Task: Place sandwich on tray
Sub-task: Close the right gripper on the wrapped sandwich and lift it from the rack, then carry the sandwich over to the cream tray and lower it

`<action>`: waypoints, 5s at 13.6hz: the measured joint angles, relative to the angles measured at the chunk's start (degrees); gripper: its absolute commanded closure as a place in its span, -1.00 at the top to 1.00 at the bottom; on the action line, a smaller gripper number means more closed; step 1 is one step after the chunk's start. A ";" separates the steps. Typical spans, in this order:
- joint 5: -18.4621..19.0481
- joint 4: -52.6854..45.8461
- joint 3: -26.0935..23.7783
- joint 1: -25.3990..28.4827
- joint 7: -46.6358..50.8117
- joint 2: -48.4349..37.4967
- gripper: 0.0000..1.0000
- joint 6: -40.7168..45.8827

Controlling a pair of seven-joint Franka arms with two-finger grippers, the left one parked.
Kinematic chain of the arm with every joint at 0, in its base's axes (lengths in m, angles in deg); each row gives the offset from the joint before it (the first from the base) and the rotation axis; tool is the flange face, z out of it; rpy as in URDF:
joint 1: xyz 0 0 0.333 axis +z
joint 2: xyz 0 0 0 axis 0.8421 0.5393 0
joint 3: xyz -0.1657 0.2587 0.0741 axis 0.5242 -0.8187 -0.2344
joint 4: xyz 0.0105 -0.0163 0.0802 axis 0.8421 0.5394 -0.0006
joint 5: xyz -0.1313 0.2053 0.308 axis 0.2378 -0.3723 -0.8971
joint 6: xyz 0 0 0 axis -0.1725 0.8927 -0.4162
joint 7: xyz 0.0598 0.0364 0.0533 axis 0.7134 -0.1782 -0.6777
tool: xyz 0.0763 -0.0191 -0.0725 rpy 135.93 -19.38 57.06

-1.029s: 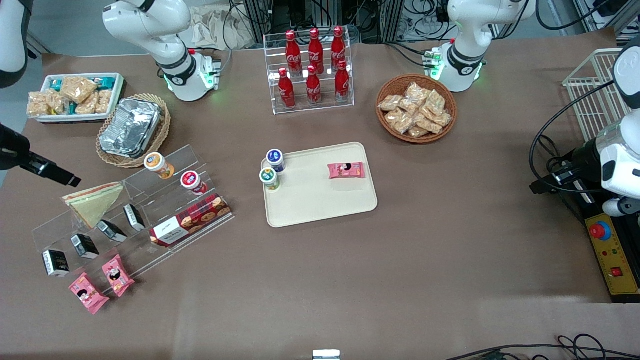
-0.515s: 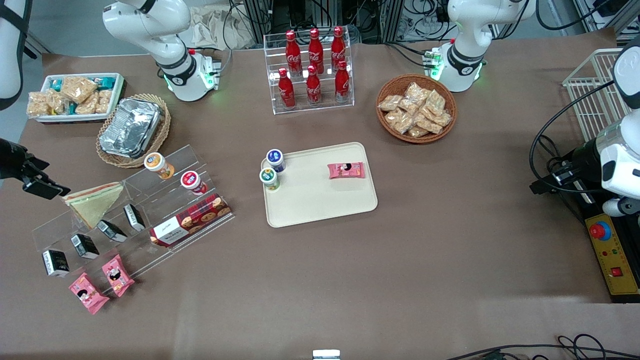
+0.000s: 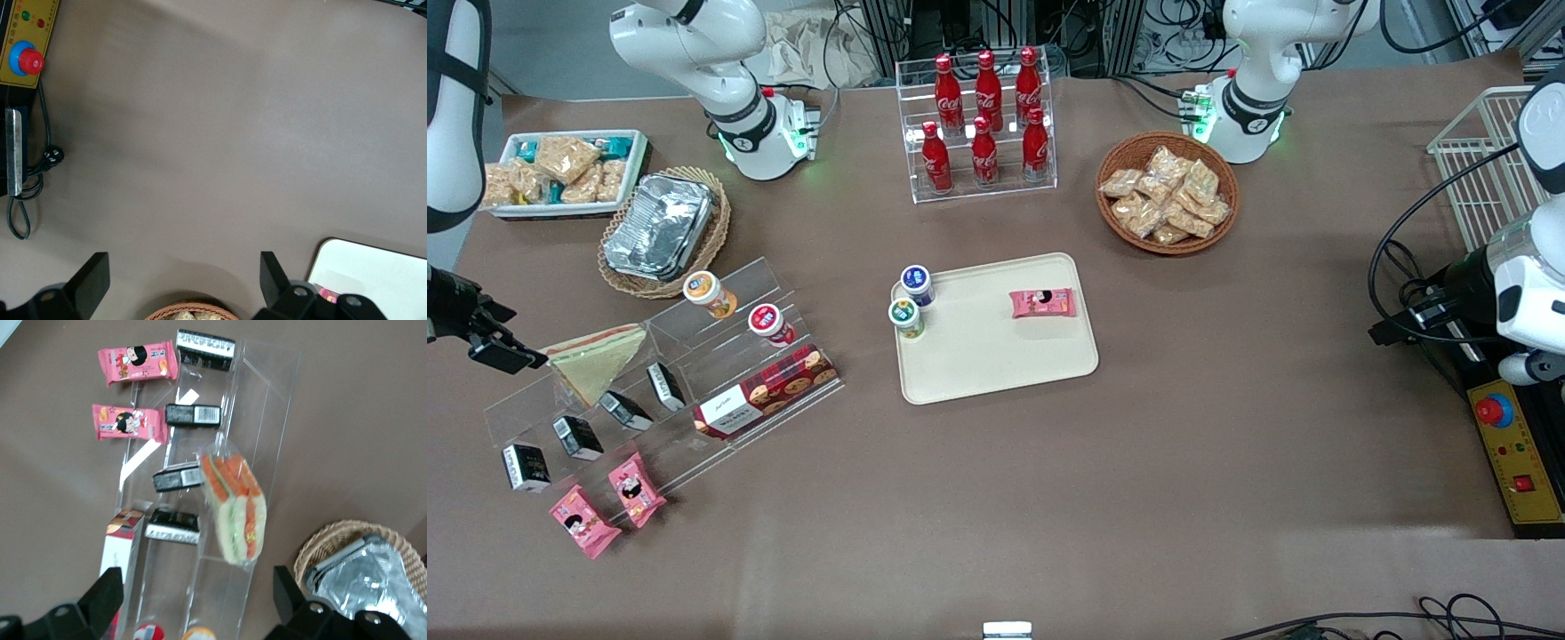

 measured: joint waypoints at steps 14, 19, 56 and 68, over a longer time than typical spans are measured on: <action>-0.01 8.12 0.72 0.31 -19.44 1.58 1.00 -11.32; -0.01 10.60 1.62 -0.56 -21.37 1.51 1.00 -15.77; -5.86 -1.54 -7.97 16.67 21.04 -9.81 -1.00 16.61; -6.01 -1.29 -26.15 19.25 64.55 4.10 -1.00 -9.08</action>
